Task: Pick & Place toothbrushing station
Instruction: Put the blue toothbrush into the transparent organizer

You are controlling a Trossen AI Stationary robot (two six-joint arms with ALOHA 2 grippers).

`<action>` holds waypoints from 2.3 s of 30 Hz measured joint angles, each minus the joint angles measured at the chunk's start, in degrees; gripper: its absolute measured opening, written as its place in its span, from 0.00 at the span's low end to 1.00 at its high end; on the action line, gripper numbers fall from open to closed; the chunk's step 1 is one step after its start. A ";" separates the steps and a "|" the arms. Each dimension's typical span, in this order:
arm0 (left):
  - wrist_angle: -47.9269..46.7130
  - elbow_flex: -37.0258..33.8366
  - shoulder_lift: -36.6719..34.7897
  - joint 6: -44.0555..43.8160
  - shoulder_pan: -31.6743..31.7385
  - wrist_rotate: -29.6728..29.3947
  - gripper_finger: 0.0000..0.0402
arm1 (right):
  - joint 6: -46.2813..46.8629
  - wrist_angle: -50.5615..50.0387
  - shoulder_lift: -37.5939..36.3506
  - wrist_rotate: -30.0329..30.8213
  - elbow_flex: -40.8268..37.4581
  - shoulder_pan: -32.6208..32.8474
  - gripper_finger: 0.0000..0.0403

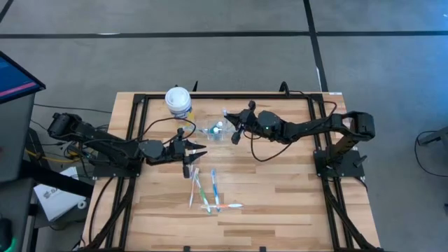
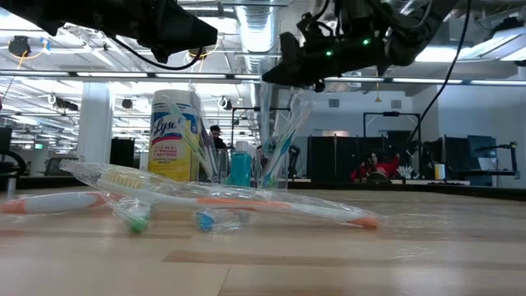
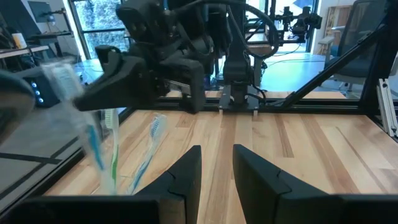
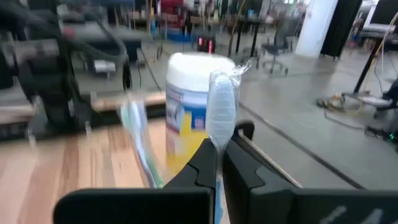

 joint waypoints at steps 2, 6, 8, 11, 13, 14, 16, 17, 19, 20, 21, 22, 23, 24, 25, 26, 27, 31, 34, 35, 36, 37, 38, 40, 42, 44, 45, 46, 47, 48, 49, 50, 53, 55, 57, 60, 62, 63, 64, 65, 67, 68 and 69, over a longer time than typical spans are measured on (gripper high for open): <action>-0.01 0.00 0.00 0.00 0.00 0.01 0.21 | 0.05 1.47 1.84 -0.08 0.13 -0.18 0.00; -0.02 0.00 0.00 0.00 0.00 0.00 0.21 | 0.05 3.82 4.16 -0.08 0.09 -0.72 0.00; -0.04 0.00 0.00 0.00 0.00 0.01 0.21 | 0.05 3.53 4.20 -0.07 0.06 -1.00 0.00; -0.03 0.00 0.00 0.00 0.00 0.01 0.21 | 0.07 3.81 4.65 -0.11 0.09 -1.11 0.00; -0.04 0.00 0.00 0.00 0.00 0.02 0.21 | 0.07 3.27 4.79 -0.11 0.04 -1.16 0.00; -0.02 0.00 0.00 0.00 0.00 0.02 0.21 | 0.26 3.35 4.79 -0.11 0.04 -1.28 0.00; -0.04 0.00 0.00 0.00 0.00 0.02 0.21 | 1.61 3.09 4.84 -0.11 0.09 -1.33 0.00; -0.03 0.00 0.00 0.00 0.00 0.02 0.21 | 1.87 3.06 5.31 -0.11 0.09 -1.39 0.00; -0.04 0.00 0.00 0.00 0.00 0.02 0.21 | 1.95 3.15 6.45 -0.13 0.04 -1.37 0.00; -0.04 0.00 0.00 0.00 0.00 0.01 0.21 | 1.97 3.62 6.93 -0.13 0.02 -1.39 0.00; -0.03 0.00 0.00 0.00 0.00 0.00 0.21 | 1.97 4.47 7.43 -0.13 0.06 -1.40 0.00; -0.04 0.00 0.00 0.00 0.02 0.01 0.21 | 2.00 5.16 7.95 -0.13 0.09 -1.48 0.00; -0.04 0.00 0.00 0.00 0.00 0.00 0.21 | 2.09 5.49 8.41 -0.13 0.09 -1.61 0.00; -0.02 0.00 0.00 0.01 0.01 0.01 0.21 | 2.19 5.41 8.70 -0.16 0.08 -1.72 0.00; -0.05 0.00 0.00 0.00 0.01 0.00 0.21 | 2.22 5.12 8.73 -0.15 0.04 -1.72 0.00; -0.04 0.00 0.02 0.00 0.00 0.02 0.21 | 2.24 5.30 8.70 -0.15 0.07 -1.72 0.00; -0.06 0.00 0.00 0.00 0.02 0.00 0.21 | 2.22 5.48 8.64 -0.15 0.09 -1.72 0.00; -0.04 0.00 0.00 0.00 0.00 0.00 0.21 | 2.29 5.35 8.54 -0.14 0.09 -1.72 0.05; -0.04 0.00 0.01 0.00 0.00 0.01 0.21 | 3.02 5.29 8.49 -0.15 0.09 -1.75 0.09; -0.04 0.00 0.02 0.00 0.01 0.01 0.21 | 3.02 5.15 8.49 -0.13 0.09 -1.75 0.10; -0.04 0.00 0.02 0.00 0.00 0.02 0.21 | 3.02 5.08 8.49 -0.14 0.09 -1.75 0.10; -0.04 0.00 0.00 0.00 0.00 0.02 0.21 | 3.02 4.98 8.49 -0.13 0.09 -1.75 0.11; -0.04 0.00 0.02 0.00 0.00 0.00 0.21 | 3.02 4.92 8.49 -0.14 0.09 -1.75 0.11; -0.04 0.00 0.02 0.00 0.00 0.01 0.21 | 3.02 4.89 8.49 -0.14 0.09 -1.72 0.11; -0.05 0.00 0.02 0.01 0.01 0.01 0.21 | 3.04 4.79 8.49 -0.13 0.09 -1.72 0.11; -0.05 0.00 0.02 0.00 0.00 0.01 0.21 | 3.07 3.81 8.45 -0.13 0.09 -1.72 0.11; -0.05 0.00 0.00 0.00 0.02 0.00 0.21 | 3.09 3.16 8.45 -0.13 0.09 -1.72 0.11; -0.07 0.00 0.02 0.00 0.02 0.02 0.21 | 3.09 2.53 8.45 -0.13 0.09 -1.72 0.11; -0.05 0.00 0.01 0.00 0.00 0.01 0.21 | 3.09 2.00 8.45 -0.13 0.09 -1.72 0.10; -0.06 0.00 0.02 0.00 0.00 0.00 0.21 | 3.09 1.81 8.45 -0.13 0.09 -1.72 0.10; -0.07 0.00 0.00 0.01 0.00 0.01 0.21 | 3.07 1.82 8.45 -0.13 0.09 -1.72 0.10; -0.05 0.00 0.01 0.00 0.02 0.01 0.21 | 3.09 1.85 8.45 -0.13 0.09 -1.72 0.10; -0.07 0.00 0.00 0.00 0.00 0.02 0.21 | 3.07 1.85 8.45 -0.13 0.09 -1.72 0.09; -0.07 0.00 0.02 0.00 0.00 0.02 0.21 | 3.09 1.85 8.45 -0.13 0.09 -1.65 0.09; -0.07 0.00 0.00 0.00 0.00 0.00 0.21 | 3.10 1.84 8.45 -0.13 0.09 -1.59 0.09; -0.08 0.00 0.01 0.01 0.02 0.00 0.21 | 4.07 1.83 8.45 -0.11 0.09 -1.23 0.09; -0.07 0.00 0.02 0.02 0.00 0.02 0.21 | 4.10 1.83 8.45 -0.11 0.09 -1.18 0.09; -0.07 0.00 0.02 0.00 0.00 0.00 0.21 | 4.14 1.84 8.45 -0.13 0.09 -1.20 0.10; -0.07 0.00 0.00 0.00 0.02 0.02 0.21 | 4.38 1.83 8.45 -0.13 0.09 -1.22 0.10; -0.09 0.00 0.02 0.02 0.02 0.00 0.21 | 4.55 1.83 8.45 -0.13 0.09 -1.22 0.11; -0.08 0.00 0.02 0.00 0.01 0.02 0.21 | 4.55 1.19 8.41 -0.11 0.09 -1.24 0.13; -0.07 0.00 0.02 0.00 0.02 0.00 0.21 | 4.55 0.65 8.40 -0.11 0.09 -1.24 0.14; -0.09 0.00 0.02 0.02 0.00 0.00 0.21 | 4.55 0.19 8.40 -0.11 0.09 -1.24 0.16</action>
